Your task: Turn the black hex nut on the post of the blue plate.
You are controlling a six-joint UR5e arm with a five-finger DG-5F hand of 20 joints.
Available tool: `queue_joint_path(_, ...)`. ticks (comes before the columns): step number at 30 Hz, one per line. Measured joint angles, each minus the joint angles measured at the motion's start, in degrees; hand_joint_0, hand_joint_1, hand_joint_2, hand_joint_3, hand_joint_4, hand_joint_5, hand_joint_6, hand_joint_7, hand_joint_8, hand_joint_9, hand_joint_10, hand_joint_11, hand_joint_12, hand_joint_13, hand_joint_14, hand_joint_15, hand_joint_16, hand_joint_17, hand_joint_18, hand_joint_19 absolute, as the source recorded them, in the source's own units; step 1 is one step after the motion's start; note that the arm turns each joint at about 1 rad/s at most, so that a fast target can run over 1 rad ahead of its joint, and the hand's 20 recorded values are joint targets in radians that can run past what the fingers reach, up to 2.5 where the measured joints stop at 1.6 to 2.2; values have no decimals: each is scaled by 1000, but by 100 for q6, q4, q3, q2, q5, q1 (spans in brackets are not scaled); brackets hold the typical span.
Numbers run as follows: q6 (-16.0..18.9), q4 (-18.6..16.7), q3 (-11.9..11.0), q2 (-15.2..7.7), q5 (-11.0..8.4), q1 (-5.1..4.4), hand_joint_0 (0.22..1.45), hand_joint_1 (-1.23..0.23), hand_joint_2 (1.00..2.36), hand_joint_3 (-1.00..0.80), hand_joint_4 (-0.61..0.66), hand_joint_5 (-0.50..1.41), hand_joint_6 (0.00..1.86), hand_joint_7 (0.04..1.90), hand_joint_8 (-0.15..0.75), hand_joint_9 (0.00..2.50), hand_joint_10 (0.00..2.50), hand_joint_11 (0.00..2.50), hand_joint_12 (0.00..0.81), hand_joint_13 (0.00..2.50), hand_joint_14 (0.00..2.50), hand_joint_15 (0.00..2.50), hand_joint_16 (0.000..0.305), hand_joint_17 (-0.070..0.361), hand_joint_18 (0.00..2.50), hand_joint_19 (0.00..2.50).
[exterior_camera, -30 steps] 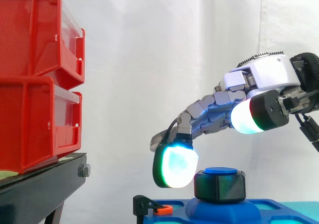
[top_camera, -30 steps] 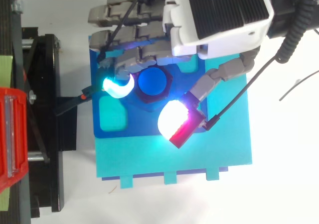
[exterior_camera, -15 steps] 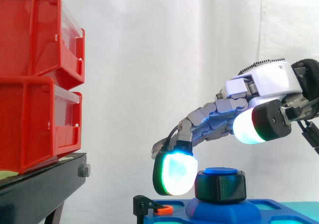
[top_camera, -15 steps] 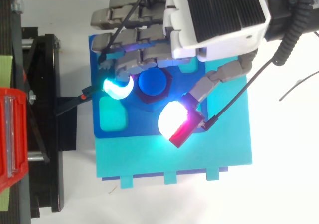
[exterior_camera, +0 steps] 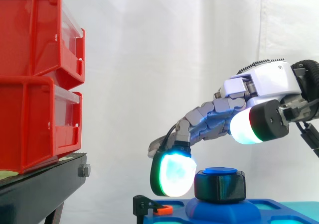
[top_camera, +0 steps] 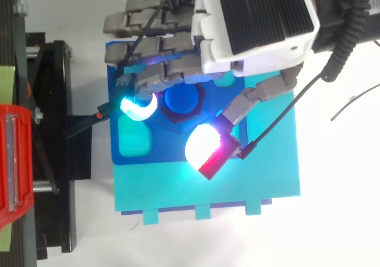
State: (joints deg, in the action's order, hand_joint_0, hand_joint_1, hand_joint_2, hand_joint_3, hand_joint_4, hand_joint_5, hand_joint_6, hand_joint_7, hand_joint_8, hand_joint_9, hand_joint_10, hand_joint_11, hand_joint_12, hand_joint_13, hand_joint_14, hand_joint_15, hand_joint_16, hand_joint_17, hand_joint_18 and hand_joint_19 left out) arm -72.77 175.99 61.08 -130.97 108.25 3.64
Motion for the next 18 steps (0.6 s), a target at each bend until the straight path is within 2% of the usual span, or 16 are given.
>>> queue_joint_path(8, -2, -201, 138, 1, 1, -1, 476, -307, 1000, -500, 155, -204, 502, 810, 203, 266, 2, 41, 318, 41, 0, 54, 52, 117, 0, 262)
queue_joint_path(18, -7, -212, 149, 1, 7, 14, 476, -306, 1000, -500, 153, -204, 503, 811, 204, 265, 0, 39, 319, 40, 1, 54, 52, 117, 0, 261)
